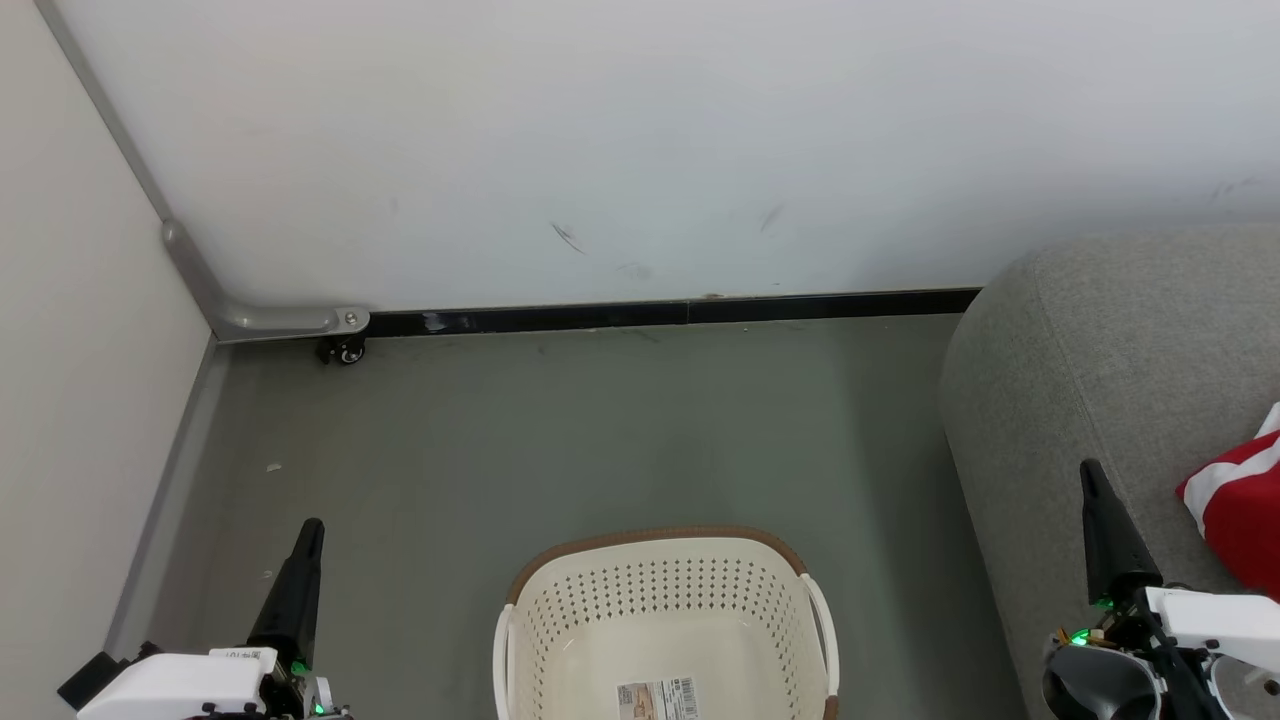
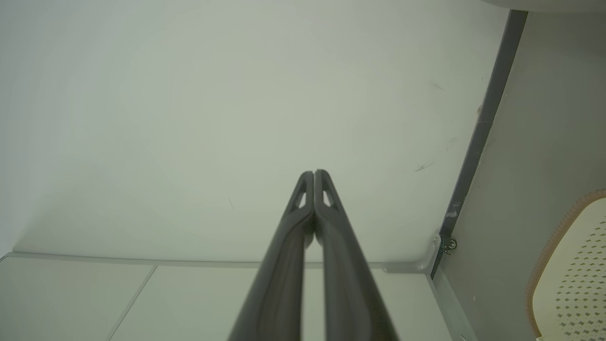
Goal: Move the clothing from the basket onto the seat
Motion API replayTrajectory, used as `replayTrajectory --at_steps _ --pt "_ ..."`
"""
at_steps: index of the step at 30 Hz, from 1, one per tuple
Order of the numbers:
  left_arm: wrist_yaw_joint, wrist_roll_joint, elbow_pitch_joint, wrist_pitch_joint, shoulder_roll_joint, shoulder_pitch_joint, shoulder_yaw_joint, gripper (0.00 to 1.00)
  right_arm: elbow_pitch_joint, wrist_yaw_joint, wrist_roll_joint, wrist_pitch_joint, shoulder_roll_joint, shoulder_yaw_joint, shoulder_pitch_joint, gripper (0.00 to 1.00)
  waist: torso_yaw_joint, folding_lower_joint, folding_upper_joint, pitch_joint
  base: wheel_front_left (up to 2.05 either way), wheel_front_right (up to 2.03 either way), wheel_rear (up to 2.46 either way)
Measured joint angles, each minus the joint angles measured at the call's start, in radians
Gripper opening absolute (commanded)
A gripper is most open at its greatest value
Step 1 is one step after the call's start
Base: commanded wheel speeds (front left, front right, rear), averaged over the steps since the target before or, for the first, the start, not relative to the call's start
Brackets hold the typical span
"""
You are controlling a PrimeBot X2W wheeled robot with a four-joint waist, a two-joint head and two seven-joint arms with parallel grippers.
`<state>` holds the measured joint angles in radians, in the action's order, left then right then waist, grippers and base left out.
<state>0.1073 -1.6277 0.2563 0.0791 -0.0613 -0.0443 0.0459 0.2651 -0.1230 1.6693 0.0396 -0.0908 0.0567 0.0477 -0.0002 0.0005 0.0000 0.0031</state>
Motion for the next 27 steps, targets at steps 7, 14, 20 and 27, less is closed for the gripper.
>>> replayTrajectory --at_steps 7,14,20,27 --pt "0.007 0.000 0.003 0.000 0.000 -0.001 0.000 0.00 0.000 0.000 0.000 0.000 0.000 0.001 0.000 0.00 0.000 0.0000 0.0000 0.000 0.00 0.00 0.00" --pt "0.007 0.000 0.007 0.000 0.000 -0.001 0.000 0.00 0.000 0.000 0.000 0.000 0.000 0.001 0.000 0.00 0.000 -0.0001 0.0000 0.000 0.00 0.00 0.00" --pt "0.007 0.000 0.011 0.000 0.000 -0.001 0.001 0.00 0.000 0.000 0.000 0.000 0.000 0.002 0.000 0.00 0.000 -0.0001 0.0000 0.000 0.00 0.00 0.00" --pt "0.007 0.000 0.013 0.000 0.000 -0.002 0.001 0.00 0.000 0.000 0.000 0.000 0.000 0.003 0.000 0.00 0.000 -0.0001 0.0000 0.000 0.00 0.00 0.00"
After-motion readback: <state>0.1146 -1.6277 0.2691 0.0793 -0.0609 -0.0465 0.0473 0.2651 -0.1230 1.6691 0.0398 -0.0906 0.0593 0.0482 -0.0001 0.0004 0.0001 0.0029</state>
